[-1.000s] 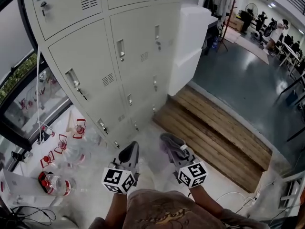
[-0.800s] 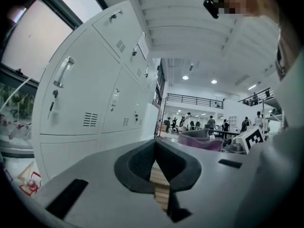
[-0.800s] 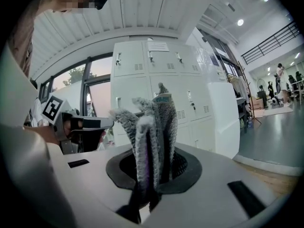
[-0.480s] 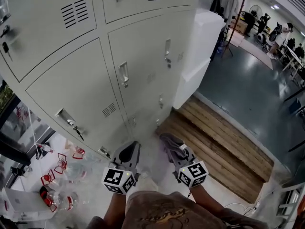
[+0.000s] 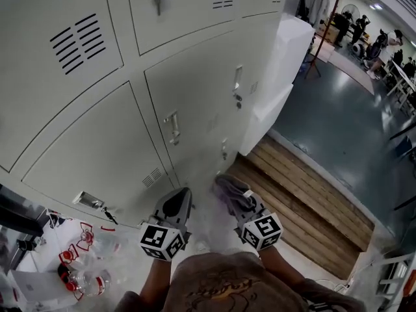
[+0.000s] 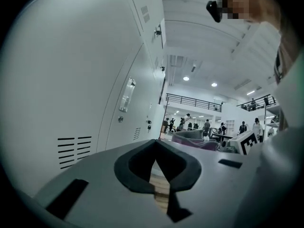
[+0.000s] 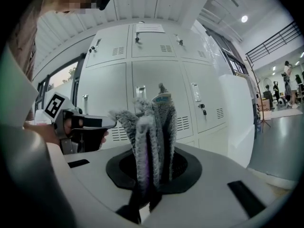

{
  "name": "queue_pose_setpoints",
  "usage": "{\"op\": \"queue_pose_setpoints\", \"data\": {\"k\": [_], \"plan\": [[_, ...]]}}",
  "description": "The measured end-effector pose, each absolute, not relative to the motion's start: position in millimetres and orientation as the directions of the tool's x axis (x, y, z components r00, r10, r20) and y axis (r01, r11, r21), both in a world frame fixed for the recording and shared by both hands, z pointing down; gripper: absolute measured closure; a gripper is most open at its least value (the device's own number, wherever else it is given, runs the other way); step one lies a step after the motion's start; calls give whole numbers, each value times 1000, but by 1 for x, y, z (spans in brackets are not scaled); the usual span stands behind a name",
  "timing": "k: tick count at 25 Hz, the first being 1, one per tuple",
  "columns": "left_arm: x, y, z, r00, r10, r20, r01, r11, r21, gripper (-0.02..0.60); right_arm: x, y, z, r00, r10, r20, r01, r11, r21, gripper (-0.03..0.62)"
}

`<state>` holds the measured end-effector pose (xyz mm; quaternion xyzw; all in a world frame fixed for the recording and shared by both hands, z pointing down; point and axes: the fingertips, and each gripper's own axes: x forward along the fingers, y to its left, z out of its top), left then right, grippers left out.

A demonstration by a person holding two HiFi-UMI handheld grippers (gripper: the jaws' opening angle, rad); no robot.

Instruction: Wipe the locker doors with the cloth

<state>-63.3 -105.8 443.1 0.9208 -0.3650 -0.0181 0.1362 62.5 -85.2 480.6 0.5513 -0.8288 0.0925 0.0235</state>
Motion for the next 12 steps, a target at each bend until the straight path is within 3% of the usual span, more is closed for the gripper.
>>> {"op": "queue_pose_setpoints", "data": {"k": [12], "plan": [[-67, -134, 433, 623, -779, 67, -762, -586, 276, 578, 62, -135, 479, -532, -830, 168, -847, 519, -118, 539]]}}
